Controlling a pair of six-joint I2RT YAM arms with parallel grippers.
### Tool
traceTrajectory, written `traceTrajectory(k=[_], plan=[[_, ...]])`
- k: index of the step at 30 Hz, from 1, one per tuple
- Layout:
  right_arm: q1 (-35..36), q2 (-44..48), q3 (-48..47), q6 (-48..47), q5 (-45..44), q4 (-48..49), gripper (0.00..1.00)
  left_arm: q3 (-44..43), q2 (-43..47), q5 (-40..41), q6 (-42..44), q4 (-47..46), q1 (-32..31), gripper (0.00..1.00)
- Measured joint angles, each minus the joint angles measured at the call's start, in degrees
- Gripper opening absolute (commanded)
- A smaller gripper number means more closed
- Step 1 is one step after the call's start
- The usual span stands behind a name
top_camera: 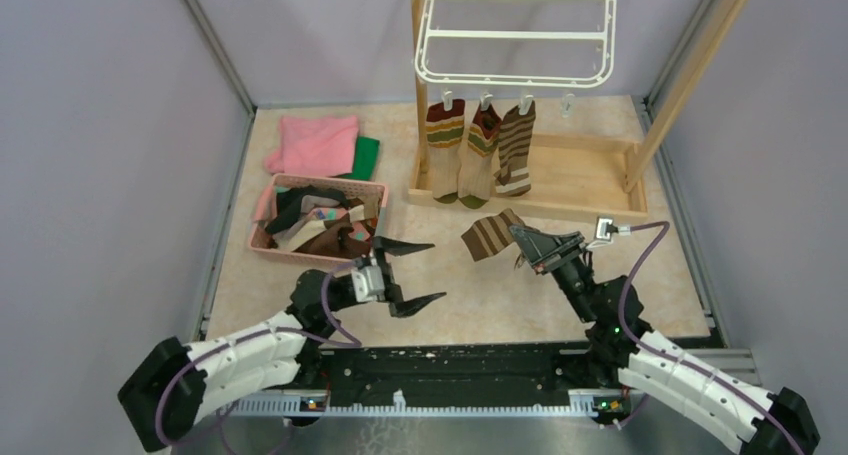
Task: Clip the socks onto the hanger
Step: Pick up the sock from the bin.
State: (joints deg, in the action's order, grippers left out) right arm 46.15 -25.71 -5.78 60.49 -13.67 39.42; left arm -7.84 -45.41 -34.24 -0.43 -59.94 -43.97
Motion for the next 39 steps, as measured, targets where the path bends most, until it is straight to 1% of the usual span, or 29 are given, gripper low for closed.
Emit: traceTrajectory(k=[3,7,10,14,18,25,29,34,39], plan=[[-1.60,-0.39,0.96,3.37,0.26,0.42,0.00,-0.59,-5.95,4.63,10.56,0.13,-5.01,0.97],[-2.47,-1.90,1.79,6.93,1.09,0.92,0.00,-3.23,-13.62,9.42,19.50,-2.25,-6.73,0.95],[-2.58,-3.63,2.36,9.20,1.86,2.47,0.00,-5.99,-19.26,11.45,23.34,-5.64,-6.84,0.91],[-2.82,-6.05,3.30,11.69,3.10,4.48,0.00,-9.62,-25.55,12.35,26.40,-8.28,-7.28,0.78],[-2.95,-7.26,3.54,13.14,4.04,5.60,0.00,-11.93,-29.92,12.52,28.00,-9.27,-7.48,0.72],[-3.48,-7.19,3.56,14.14,4.42,6.25,0.00,-12.20,-30.82,12.24,28.68,-9.46,-7.48,0.67],[-3.96,-6.58,3.98,14.67,4.48,6.49,0.00,-12.04,-29.64,10.93,28.76,-8.50,-7.48,0.74],[-4.33,-5.81,4.68,15.61,4.46,6.40,0.00,-9.18,-26.16,9.14,29.92,-8.11,-7.58,0.74],[-4.39,-6.62,4.68,16.41,4.57,6.84,0.00,-7.74,-25.59,9.73,32.54,-5.77,-7.80,0.73]])
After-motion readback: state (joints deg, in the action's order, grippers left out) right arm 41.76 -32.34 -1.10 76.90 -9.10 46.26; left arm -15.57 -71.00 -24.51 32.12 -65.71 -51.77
